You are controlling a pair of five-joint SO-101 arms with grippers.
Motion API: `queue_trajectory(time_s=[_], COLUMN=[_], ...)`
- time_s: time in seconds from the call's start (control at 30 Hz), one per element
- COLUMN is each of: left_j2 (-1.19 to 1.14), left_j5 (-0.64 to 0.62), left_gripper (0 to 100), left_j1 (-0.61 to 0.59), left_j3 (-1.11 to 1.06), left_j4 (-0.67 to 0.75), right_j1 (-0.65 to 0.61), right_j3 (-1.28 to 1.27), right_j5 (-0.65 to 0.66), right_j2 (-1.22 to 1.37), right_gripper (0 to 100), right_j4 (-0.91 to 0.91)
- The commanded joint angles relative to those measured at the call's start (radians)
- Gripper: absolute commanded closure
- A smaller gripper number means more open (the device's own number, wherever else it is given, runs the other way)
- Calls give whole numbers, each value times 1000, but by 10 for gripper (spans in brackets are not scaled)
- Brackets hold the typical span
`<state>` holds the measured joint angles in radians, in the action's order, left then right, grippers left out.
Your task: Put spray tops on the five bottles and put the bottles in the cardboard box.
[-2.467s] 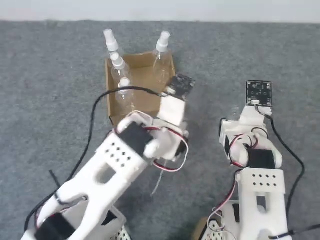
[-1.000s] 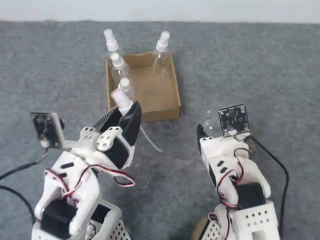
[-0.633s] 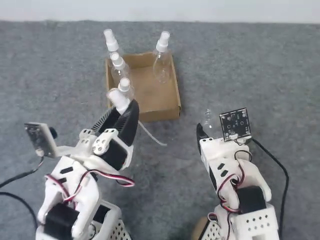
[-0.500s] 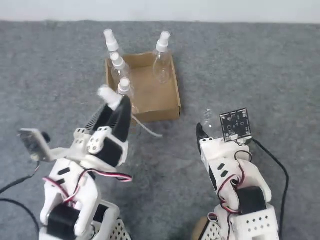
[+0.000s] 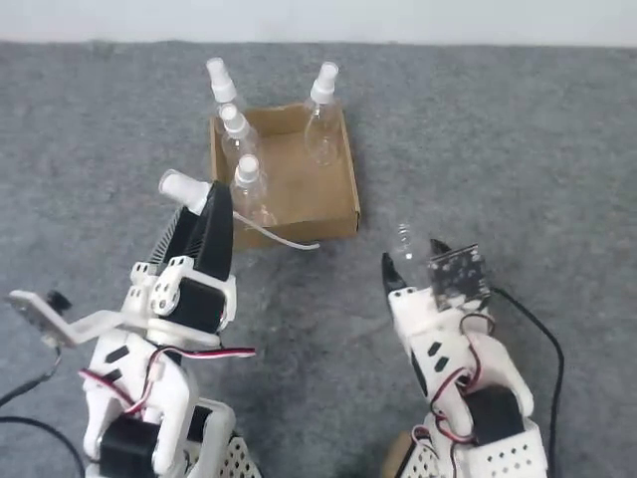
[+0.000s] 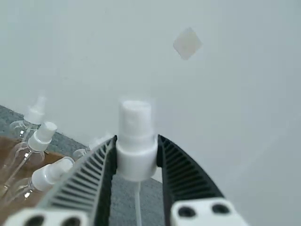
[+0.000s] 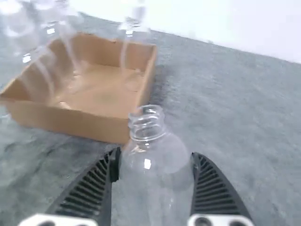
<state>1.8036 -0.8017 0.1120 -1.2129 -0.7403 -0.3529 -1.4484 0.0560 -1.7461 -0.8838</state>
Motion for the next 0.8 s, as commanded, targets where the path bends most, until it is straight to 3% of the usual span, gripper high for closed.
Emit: queue_trajectory(time_s=[0.0,0.37,0.6,0.77], left_j2=[21,21,21,21], left_j5=[-75,-89,-164,-206], left_gripper=[990,990,990,990], left_j1=[-5,-5,-5,-5], left_j3=[10,5,-16,-88], left_j4=[29,29,32,123], right_j1=[-82,-107,-108,-171], right_j3=[-25,-40,-40,-40], right_j5=[49,64,60,58], right_j2=[-70,-70,-68,-68], right_gripper=[916,913,911,910], right_j4=[2,4,4,1])
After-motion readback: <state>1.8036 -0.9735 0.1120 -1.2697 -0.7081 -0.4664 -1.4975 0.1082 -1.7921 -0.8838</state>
